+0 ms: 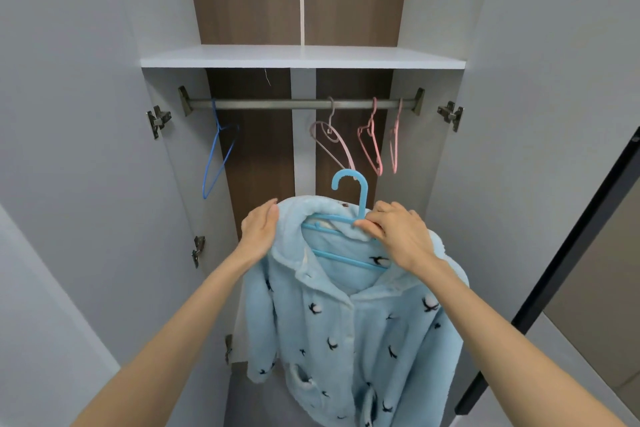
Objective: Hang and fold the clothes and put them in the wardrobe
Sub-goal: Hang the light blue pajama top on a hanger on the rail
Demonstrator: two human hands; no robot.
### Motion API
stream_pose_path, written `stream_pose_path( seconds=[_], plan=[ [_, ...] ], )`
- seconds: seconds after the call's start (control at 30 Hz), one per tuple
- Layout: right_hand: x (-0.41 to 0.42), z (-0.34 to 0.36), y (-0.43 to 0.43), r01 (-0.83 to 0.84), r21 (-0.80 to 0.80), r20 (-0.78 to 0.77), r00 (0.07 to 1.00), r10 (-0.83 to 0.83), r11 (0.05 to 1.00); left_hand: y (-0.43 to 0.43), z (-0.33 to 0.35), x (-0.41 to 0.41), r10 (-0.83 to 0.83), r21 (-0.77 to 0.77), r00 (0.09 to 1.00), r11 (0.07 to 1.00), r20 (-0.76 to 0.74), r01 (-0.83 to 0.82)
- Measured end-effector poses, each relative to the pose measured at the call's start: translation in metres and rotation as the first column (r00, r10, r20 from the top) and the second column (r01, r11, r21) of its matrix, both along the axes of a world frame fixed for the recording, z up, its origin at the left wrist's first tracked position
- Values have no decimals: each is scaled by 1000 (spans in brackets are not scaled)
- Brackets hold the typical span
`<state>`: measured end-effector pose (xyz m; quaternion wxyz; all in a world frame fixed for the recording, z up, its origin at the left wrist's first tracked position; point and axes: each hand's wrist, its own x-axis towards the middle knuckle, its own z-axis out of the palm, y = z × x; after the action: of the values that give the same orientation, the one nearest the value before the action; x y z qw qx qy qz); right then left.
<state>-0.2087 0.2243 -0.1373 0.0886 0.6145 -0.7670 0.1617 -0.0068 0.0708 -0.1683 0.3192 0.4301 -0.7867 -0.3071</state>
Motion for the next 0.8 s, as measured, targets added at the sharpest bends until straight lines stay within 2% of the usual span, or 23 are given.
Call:
stream_pose_path(
  seconds=[0.1,0.2,0.4,0.6,0.8],
  plan=[
    [-4,-3,3,12,-63,32,999,-10,998,-11,-18,10,115,163,992,981,-46,-107],
    [-13,0,7,72,-151,107,993,-56,986,-20,-26,19,76,221,993,974,-96,-53],
    [-22,6,6,237,-256,213,959,-185,937,-18,-16,15,47,59,962,998,-269,-32],
    [-27,8,4,303,-276,267,936,-230,912,-18,-4,10,80,-81,943,991,-324,-111],
    [-19,10,1,274,-294,248,947,-203,916,-29,-9,13,245,-21,927,965,-285,-262]
  ],
)
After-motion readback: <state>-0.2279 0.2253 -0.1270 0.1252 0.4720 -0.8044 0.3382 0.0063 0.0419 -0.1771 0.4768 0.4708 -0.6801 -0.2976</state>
